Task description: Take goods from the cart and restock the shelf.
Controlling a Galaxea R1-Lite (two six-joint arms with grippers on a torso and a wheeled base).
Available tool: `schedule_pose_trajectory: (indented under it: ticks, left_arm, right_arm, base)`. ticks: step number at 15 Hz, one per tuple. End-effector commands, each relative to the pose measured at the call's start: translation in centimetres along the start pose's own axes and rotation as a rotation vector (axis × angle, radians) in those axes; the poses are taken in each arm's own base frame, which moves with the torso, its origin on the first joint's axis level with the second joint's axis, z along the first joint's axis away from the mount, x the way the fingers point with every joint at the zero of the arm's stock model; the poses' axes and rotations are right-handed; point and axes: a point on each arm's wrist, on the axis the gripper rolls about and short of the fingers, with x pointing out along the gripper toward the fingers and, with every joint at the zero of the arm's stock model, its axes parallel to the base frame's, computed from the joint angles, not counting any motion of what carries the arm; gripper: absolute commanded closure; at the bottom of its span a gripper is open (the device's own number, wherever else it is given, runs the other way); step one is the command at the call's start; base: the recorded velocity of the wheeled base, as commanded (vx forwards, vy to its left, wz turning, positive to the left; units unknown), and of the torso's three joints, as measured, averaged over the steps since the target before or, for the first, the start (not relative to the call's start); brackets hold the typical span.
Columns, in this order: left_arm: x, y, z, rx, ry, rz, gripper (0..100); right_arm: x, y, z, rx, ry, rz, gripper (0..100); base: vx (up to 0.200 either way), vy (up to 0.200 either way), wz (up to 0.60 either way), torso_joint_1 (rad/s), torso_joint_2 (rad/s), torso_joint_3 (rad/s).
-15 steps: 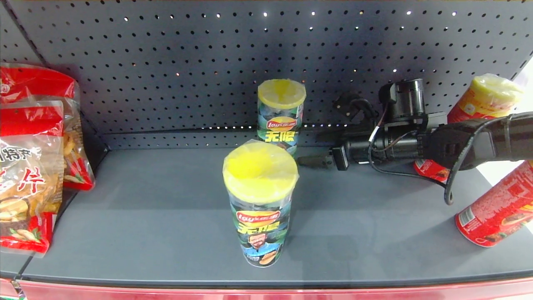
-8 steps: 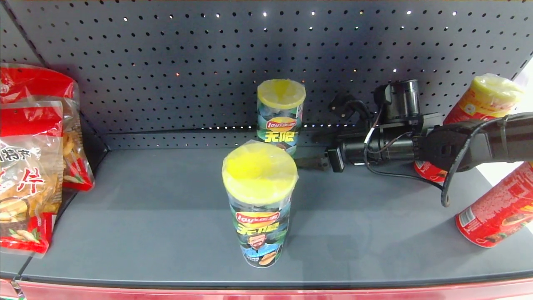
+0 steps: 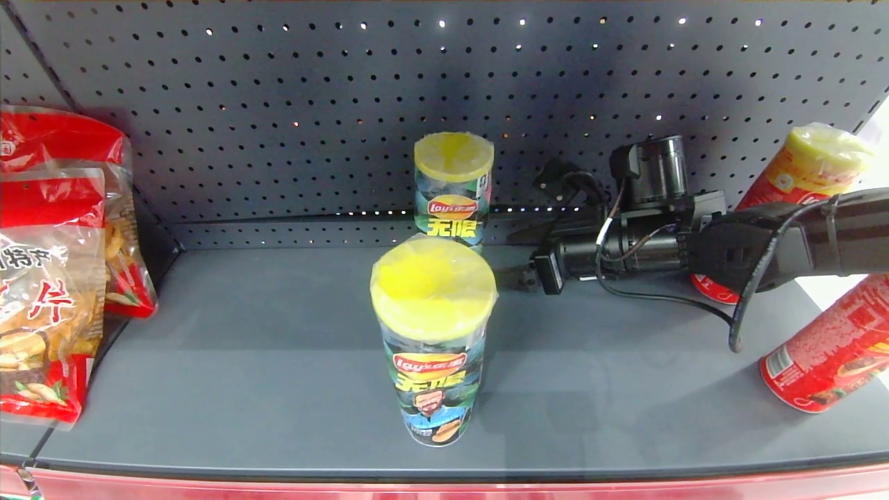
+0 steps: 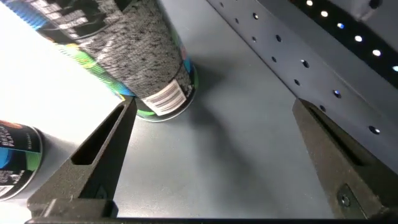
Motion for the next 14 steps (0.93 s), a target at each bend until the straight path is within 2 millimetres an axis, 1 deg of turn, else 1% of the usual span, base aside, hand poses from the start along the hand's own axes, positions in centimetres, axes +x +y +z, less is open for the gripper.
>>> schedule_pose_trajectory:
  ticks: [1, 3, 6, 7, 10, 14]
  left_arm:
    - [0.0, 0.0, 0.0, -0.001, 0.0, 0.0, 0]
    - [0.0, 0.0, 0.0, -0.001, 0.0, 0.0, 0]
    - [0.0, 0.0, 0.0, -0.001, 0.002, 0.0, 0]
    - [0.0, 0.0, 0.0, -0.001, 0.0, -0.001, 0]
    - [0.0, 0.0, 0.0, -0.001, 0.0, 0.0, 0]
    - [0.0, 0.0, 0.0, -0.001, 0.0, 0.0, 0]
  right_arm:
    - [0.1, 0.1, 0.0, -0.002, 0.002, 0.002, 0]
    - [0.0, 0.1, 0.0, -0.002, 0.001, 0.002, 0]
    - [-1.0, -0.6, -0.1, 0.006, -0.003, -0.027, 0]
    - [-2.0, -1.0, 0.0, 0.009, -0.007, -0.047, 0]
    - [-5.0, -1.0, -0.1, 0.02, -0.017, -0.088, 0]
    - [-8.9, 1.6, -0.3, 0.015, -0.029, -0.098, 0]
  base:
    - [0.0, 0.0, 0.0, 0.0, 0.0, 0.0]
    - [0.0, 0.0, 0.0, 0.0, 0.0, 0.0]
    - [0.0, 0.0, 0.0, 0.0, 0.0, 0.0]
    - [0.0, 0.0, 0.0, 0.0, 0.0, 0.0]
    - [0.0, 0.0, 0.0, 0.0, 0.0, 0.0]
    - [0.0, 0.0, 0.0, 0.0, 0.0, 0.0]
